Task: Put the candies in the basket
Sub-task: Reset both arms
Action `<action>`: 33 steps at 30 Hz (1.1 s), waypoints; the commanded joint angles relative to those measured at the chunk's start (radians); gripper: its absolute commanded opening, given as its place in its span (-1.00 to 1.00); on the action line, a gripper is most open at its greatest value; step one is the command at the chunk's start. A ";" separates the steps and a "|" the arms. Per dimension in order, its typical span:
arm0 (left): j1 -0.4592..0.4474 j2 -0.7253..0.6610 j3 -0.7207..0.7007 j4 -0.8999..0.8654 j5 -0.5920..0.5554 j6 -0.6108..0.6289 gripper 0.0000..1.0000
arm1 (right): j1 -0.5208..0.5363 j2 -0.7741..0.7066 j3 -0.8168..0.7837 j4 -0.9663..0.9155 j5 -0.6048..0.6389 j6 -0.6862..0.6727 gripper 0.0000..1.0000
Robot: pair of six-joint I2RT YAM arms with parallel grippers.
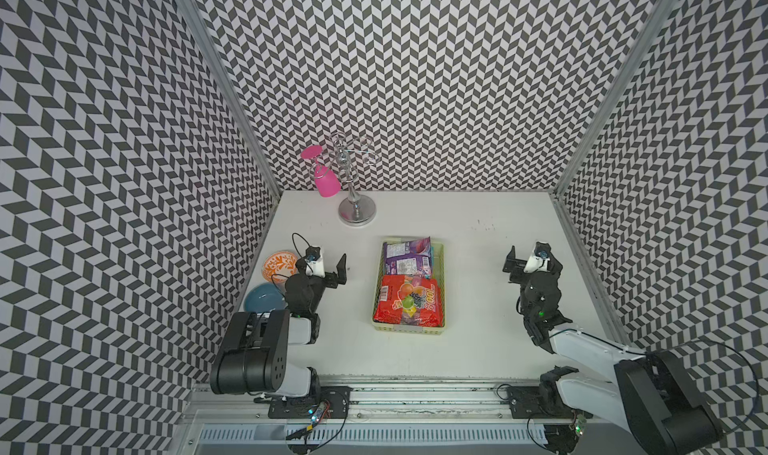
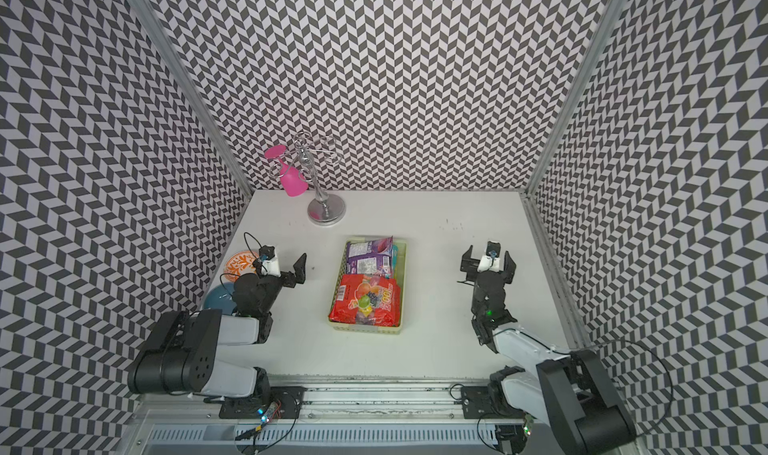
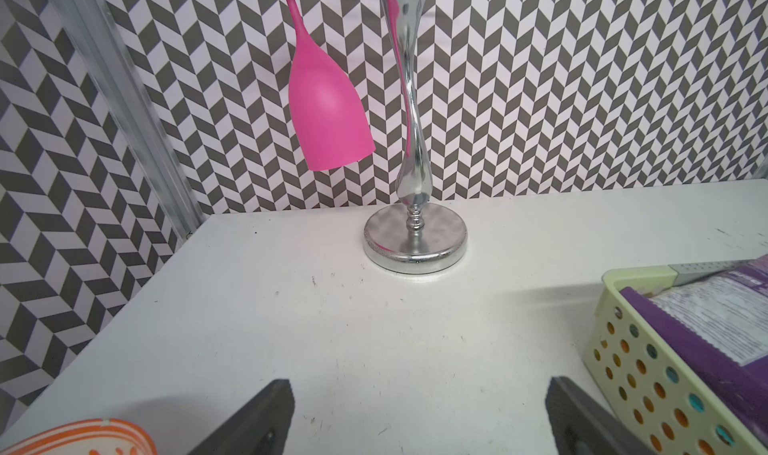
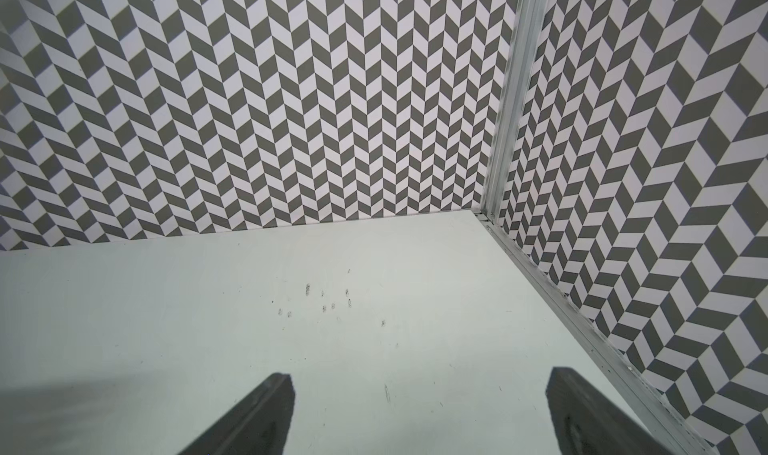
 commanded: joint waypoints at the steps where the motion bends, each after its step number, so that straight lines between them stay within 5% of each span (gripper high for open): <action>1: 0.007 0.074 -0.033 0.235 -0.046 -0.030 0.98 | -0.014 0.035 -0.017 0.189 0.013 -0.020 0.97; 11: -0.027 0.057 0.067 0.008 -0.145 -0.029 0.98 | -0.038 0.181 -0.053 0.368 0.004 -0.018 0.99; 21: -0.052 0.061 0.073 0.004 -0.197 -0.013 0.98 | -0.054 0.332 -0.071 0.572 -0.040 -0.021 0.99; 33: -0.053 0.060 0.073 0.005 -0.197 -0.012 0.98 | -0.116 0.333 -0.071 0.546 -0.194 0.006 0.99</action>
